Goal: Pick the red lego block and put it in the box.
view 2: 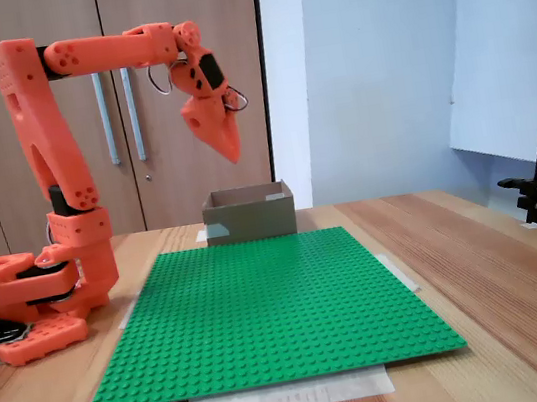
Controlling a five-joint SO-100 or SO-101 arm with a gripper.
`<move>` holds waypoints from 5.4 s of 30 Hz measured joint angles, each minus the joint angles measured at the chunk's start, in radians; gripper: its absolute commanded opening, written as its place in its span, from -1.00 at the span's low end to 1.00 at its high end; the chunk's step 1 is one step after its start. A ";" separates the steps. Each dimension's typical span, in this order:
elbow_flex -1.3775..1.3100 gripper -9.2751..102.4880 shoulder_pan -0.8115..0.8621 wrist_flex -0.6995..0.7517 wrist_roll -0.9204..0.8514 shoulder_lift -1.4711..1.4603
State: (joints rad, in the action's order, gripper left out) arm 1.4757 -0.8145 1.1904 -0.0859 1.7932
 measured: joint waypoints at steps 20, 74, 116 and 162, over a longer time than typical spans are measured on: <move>0.377 -0.85 0.334 -0.249 -0.002 0.420; 1.563 -0.85 0.795 -0.465 0.028 1.390; 1.704 -0.85 0.781 -0.506 0.038 1.425; 1.704 -0.85 0.781 -0.506 0.040 1.425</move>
State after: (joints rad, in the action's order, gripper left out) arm 3.1799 -0.0337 0.6842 -0.0460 3.2183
